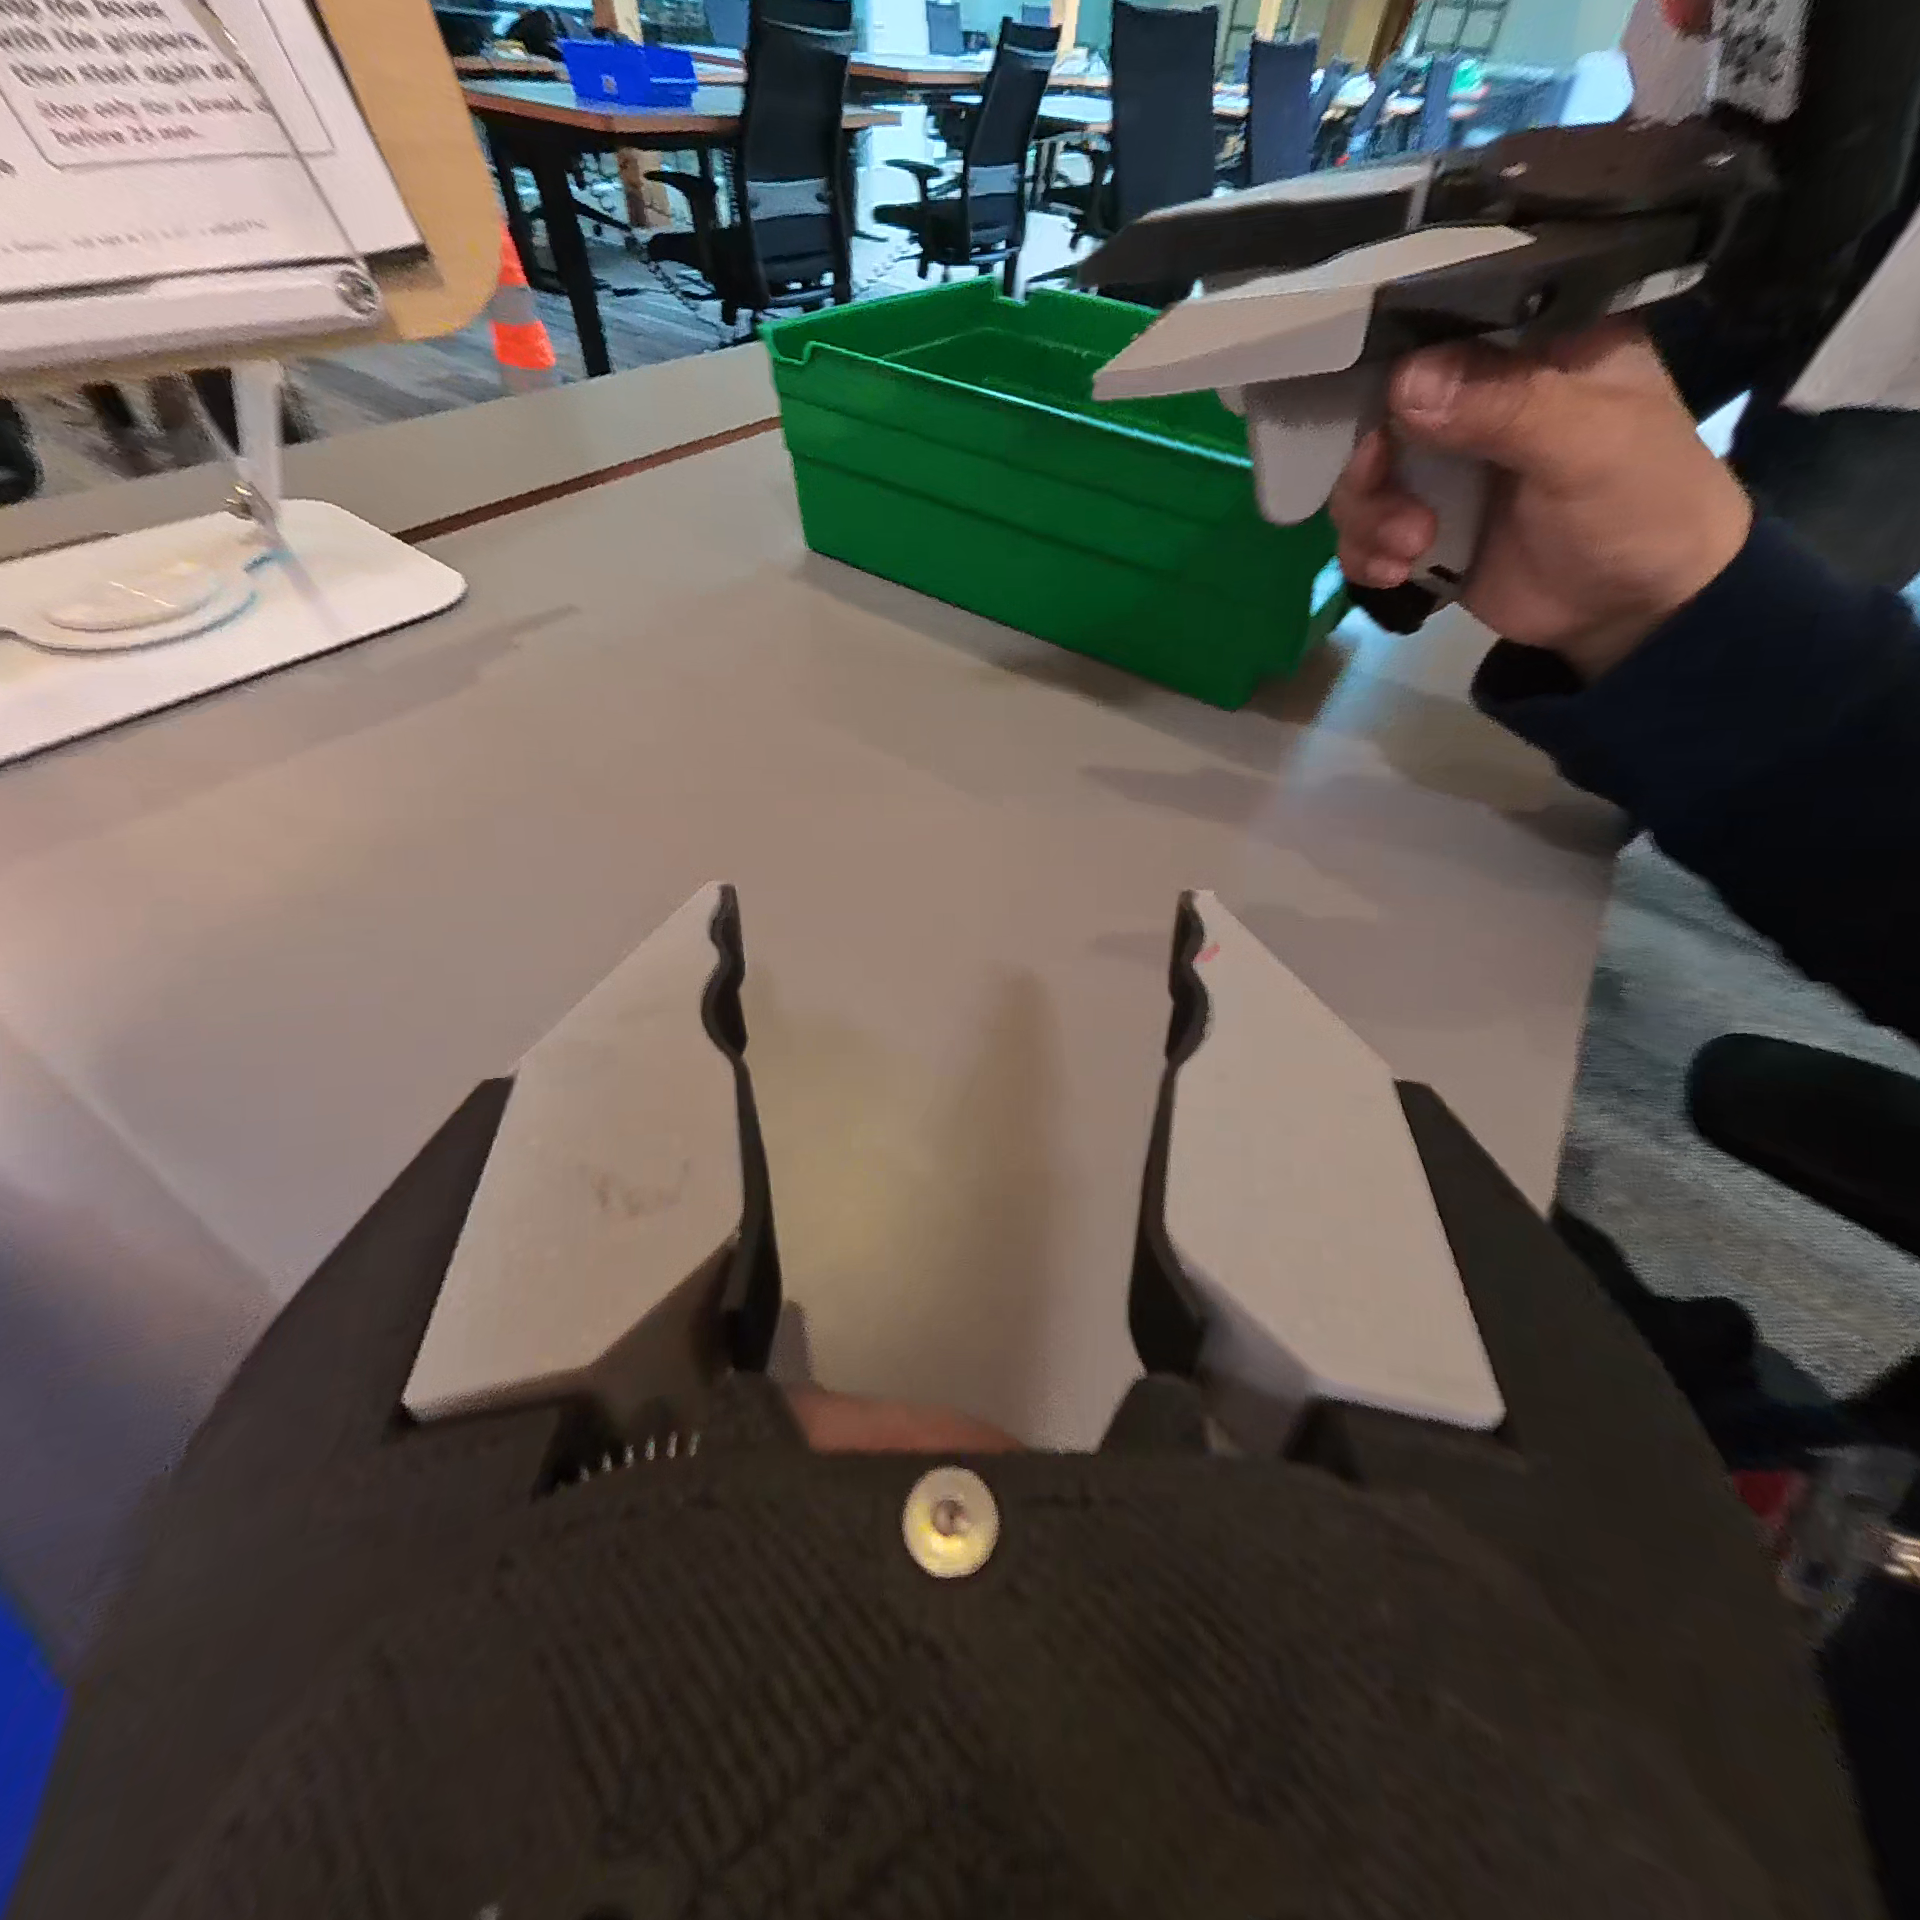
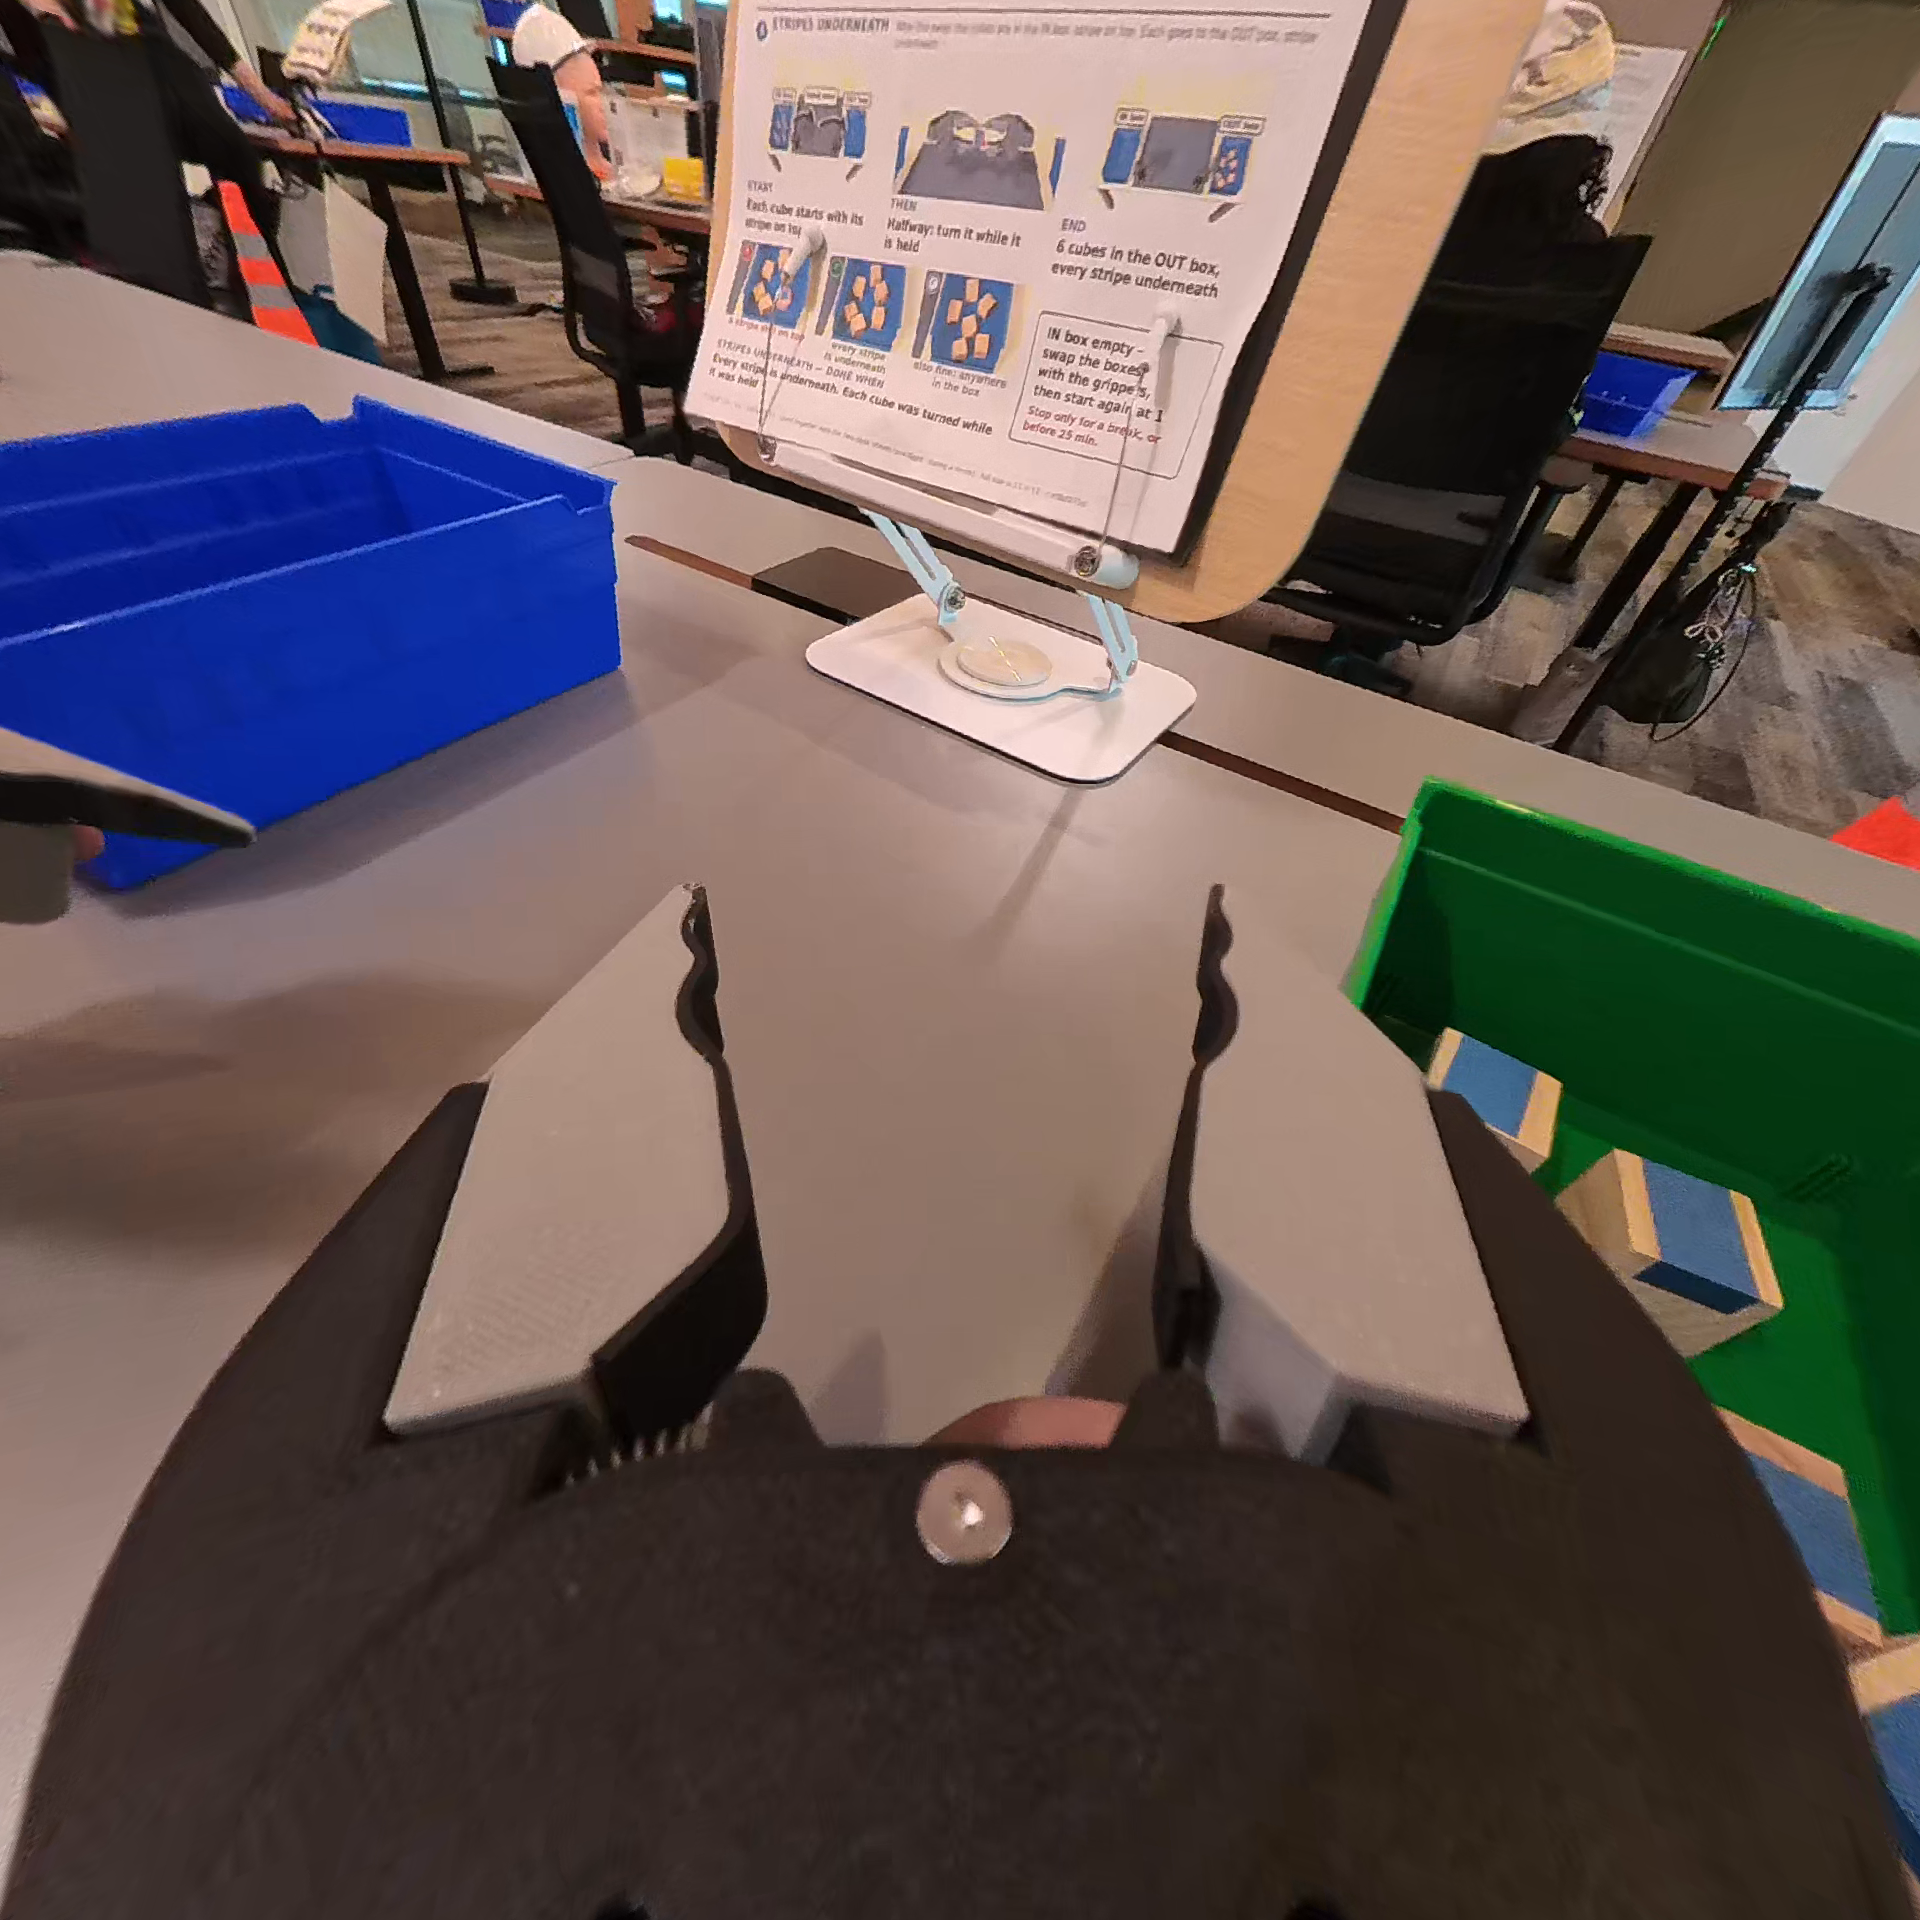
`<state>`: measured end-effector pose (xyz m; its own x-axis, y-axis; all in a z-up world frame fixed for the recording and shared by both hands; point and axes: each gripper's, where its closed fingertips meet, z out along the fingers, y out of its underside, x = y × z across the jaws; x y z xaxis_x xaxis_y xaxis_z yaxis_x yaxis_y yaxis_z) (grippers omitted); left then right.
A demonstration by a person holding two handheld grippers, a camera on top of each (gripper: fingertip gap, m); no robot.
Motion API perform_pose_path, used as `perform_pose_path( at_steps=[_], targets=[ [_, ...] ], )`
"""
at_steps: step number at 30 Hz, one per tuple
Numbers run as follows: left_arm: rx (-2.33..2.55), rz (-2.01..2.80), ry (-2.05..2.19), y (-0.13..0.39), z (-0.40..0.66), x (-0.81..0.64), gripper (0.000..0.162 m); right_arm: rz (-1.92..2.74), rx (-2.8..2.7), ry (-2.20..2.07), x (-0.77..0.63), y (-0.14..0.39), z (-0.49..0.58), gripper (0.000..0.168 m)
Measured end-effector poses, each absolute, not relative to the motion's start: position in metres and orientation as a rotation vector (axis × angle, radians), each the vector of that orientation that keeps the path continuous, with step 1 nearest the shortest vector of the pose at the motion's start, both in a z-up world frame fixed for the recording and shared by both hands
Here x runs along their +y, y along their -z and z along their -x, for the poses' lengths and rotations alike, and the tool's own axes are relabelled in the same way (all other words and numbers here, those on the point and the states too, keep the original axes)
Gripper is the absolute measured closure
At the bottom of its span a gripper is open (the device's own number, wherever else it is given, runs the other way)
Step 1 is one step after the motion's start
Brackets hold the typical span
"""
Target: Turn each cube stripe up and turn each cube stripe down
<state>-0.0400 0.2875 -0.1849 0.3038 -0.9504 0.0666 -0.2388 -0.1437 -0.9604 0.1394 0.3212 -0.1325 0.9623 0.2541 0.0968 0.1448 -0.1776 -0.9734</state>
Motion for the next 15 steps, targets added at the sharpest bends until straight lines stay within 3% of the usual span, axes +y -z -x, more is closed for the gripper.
perform_pose_path(
  at_steps=[15],
  targets=[
    [1.045, 1.71, 0.945, 0.199, 0.054, 0.302, 0.083, 1.742, -0.19, -0.029, 0.284, 0.096, -0.211, 0.073]
  ],
)
